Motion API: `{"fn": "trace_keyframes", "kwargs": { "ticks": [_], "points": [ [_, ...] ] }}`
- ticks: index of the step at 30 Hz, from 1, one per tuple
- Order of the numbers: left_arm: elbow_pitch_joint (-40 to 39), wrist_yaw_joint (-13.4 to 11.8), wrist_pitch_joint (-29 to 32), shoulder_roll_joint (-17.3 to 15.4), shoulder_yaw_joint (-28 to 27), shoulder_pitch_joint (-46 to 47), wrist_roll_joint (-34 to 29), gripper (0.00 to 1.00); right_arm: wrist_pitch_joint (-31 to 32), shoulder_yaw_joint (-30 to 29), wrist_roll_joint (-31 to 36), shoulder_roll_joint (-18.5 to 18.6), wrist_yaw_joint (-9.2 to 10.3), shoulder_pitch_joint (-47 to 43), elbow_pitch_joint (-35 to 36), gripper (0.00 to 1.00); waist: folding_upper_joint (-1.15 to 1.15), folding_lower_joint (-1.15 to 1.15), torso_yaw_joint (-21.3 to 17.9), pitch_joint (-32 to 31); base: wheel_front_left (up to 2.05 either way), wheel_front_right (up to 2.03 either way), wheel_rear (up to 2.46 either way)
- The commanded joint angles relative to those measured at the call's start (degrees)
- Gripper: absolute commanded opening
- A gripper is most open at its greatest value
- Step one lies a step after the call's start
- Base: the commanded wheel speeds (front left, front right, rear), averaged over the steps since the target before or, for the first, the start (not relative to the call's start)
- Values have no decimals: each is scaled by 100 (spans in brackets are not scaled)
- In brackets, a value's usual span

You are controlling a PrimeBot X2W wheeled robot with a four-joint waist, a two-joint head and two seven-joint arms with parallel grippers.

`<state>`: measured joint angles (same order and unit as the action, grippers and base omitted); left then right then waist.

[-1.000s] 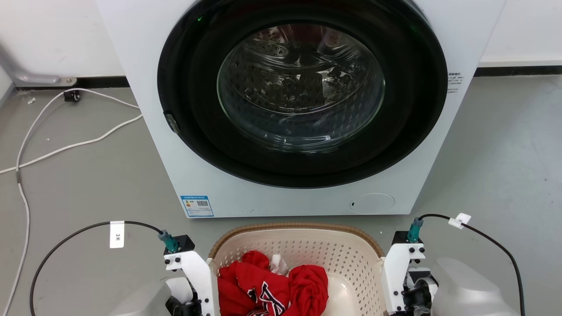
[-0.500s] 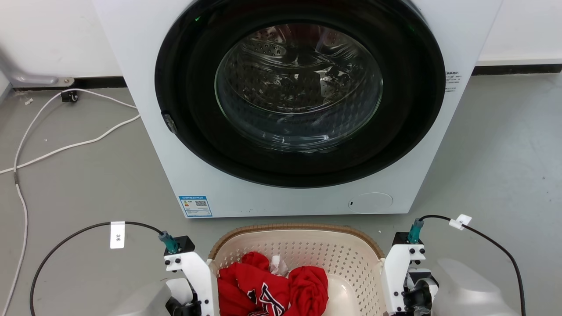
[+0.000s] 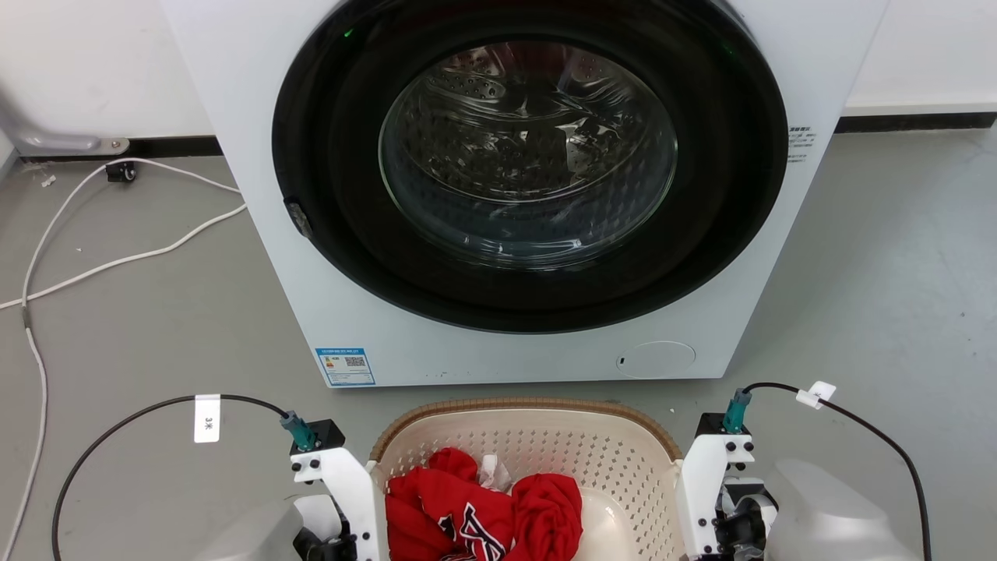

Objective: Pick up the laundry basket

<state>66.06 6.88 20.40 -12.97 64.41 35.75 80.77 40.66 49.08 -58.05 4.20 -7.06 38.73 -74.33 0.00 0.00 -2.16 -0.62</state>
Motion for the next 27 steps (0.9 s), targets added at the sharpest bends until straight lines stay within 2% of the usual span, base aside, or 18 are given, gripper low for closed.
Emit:
{"fn": "trace_keyframes", "kwargs": {
  "ticks": [1,27],
  "points": [
    [-160,108,-43,267,0,-4,82,0,11,3,-121,-242,-79,-41,99,0,0,0,-4,-1,0,0,0],
    [-147,109,-62,297,92,-31,200,0,5,129,-303,-253,-80,-68,105,0,0,0,-4,-27,0,0,0]
  ]
}}
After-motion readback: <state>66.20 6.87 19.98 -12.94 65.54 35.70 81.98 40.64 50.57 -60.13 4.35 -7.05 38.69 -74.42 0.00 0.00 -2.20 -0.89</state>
